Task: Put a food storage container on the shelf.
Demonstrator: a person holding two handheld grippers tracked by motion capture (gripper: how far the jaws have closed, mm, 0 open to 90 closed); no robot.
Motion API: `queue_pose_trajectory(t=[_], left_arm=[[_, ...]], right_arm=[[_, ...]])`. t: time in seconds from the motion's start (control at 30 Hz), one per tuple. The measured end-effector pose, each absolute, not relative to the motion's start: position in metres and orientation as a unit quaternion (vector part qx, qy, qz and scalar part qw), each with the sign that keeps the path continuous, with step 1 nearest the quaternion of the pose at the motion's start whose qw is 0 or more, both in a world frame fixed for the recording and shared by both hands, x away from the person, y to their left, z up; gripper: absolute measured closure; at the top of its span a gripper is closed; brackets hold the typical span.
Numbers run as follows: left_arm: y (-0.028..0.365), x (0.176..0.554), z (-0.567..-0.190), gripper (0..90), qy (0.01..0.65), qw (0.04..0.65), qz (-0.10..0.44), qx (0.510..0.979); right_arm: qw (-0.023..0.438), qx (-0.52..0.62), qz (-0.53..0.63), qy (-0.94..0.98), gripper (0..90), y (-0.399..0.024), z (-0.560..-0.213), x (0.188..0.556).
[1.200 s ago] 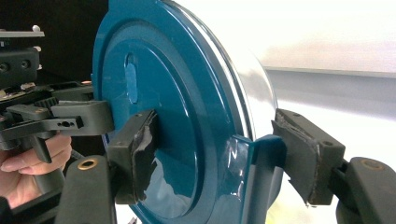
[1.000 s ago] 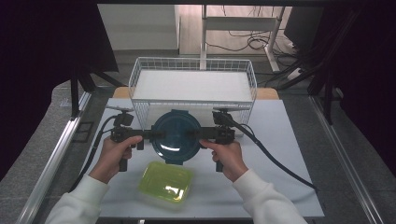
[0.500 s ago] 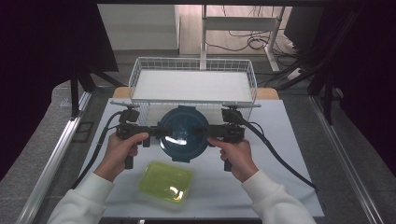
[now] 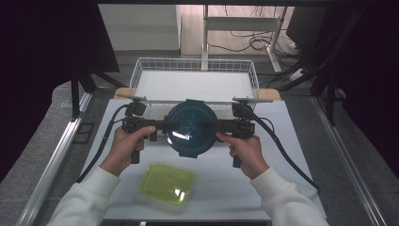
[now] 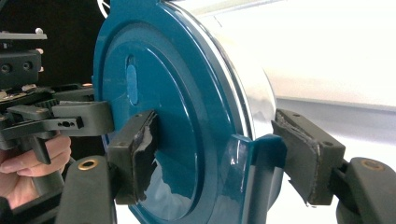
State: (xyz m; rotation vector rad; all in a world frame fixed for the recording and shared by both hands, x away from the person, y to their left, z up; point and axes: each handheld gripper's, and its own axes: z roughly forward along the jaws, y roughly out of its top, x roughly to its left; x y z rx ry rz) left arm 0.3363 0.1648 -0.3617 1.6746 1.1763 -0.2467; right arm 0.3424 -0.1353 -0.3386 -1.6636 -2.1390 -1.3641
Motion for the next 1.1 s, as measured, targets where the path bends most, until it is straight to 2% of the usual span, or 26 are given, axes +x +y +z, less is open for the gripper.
queue_pose_trajectory(t=[1.1], left_arm=[[0.159,0.381,-0.305,39.4,0.47,0.531,-0.08,0.7]], right_arm=[[0.033,-0.532,-0.467,-0.705,31.5,-0.143,-0.283,0.384]])
